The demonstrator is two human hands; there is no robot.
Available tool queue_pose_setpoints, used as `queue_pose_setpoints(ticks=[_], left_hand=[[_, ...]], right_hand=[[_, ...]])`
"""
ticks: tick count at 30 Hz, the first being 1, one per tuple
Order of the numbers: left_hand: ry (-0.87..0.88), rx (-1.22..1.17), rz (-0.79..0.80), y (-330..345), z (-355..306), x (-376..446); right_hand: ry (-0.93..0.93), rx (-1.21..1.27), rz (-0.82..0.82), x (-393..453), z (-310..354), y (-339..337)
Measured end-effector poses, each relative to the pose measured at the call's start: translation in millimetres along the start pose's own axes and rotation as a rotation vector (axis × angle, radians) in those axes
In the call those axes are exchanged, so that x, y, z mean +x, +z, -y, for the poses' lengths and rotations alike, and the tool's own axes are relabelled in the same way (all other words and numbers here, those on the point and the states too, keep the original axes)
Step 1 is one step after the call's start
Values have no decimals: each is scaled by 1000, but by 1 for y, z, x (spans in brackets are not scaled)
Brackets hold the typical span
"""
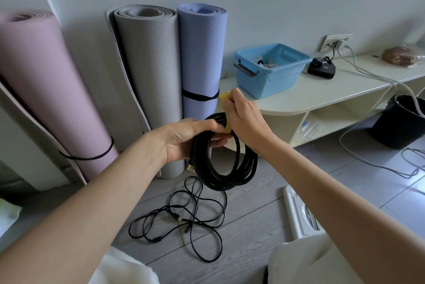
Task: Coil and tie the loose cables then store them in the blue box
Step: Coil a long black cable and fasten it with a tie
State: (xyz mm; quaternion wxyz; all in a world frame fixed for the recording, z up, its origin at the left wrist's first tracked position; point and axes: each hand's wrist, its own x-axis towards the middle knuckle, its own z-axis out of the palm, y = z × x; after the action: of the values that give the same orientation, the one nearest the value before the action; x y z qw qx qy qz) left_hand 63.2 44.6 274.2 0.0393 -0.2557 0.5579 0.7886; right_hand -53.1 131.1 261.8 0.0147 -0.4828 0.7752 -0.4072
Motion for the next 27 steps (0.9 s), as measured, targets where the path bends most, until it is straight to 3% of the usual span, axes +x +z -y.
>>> queue_pose_setpoints(ticks=[9,19,22,27], left_hand=[[62,142,-125,1,1,7],[84,168,-15,-4,-1,2],[147,167,-41,2,1,3],[148,103,-64,8,1,8]], right_hand=[[94,75,73,1,-4,0],[213,402,180,-6,-7,-16],[236,420,109,-5,-10,-15],[160,211,-37,-4,-12,-12]])
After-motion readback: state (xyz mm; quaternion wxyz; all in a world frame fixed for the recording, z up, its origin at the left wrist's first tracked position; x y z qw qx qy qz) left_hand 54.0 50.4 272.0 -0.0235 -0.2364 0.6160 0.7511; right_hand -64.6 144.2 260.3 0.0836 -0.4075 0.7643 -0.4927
